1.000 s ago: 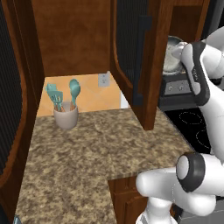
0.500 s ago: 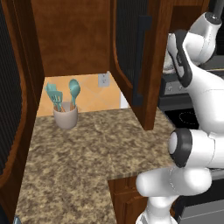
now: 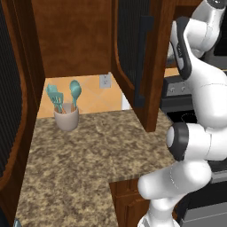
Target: Pick up the bowls on the counter and stack them on top of one another in the open cabinet. Place the smaller bowl on top of the larger bowl.
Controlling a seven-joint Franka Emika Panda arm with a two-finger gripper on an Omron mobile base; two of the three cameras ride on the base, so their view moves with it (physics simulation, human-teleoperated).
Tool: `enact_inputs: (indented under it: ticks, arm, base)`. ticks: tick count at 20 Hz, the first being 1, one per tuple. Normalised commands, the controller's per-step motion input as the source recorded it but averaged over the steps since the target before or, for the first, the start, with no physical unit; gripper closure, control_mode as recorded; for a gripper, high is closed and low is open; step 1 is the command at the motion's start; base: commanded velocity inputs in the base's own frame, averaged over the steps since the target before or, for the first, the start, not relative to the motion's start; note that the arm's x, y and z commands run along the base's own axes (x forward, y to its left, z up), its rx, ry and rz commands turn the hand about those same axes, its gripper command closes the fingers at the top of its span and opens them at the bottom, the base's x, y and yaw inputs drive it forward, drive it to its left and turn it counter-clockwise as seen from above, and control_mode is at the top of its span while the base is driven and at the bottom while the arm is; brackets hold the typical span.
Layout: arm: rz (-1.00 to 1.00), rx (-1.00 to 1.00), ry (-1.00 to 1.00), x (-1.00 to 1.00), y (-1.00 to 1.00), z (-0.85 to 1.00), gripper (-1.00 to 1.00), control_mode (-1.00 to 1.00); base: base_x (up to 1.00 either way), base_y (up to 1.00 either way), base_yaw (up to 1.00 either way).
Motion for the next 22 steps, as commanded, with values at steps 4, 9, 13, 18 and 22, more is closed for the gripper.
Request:
enact_inputs:
  ticks: [4, 9, 13, 18, 22]
  arm:
    - [-0.29, 0.19, -0.16, 0.0, 0.09, 0.0, 1.0, -1.0]
    - [-0.26, 0.18, -0.12, 0.04, 0.27, -0.07, 1.0, -1.0]
    - [-0.15, 0.04, 0.01, 0.1, 0.26, -0.38, 1.0, -1.0]
    - [-0.15, 0.02, 0.0, 0.47, 0.19, -0.06, 1.0, -1.0]
    - [-0.16, 0.01, 0.0, 0.69, 0.13, 0.0, 1.0, -1.0]
  base:
    - [0.0, 0.0, 0.0]
    - [0.0, 0.0, 0.0]
    - [0.0, 0.0, 0.0]
    - [0.0, 0.0, 0.0]
    - [0.0, 0.0, 0.0]
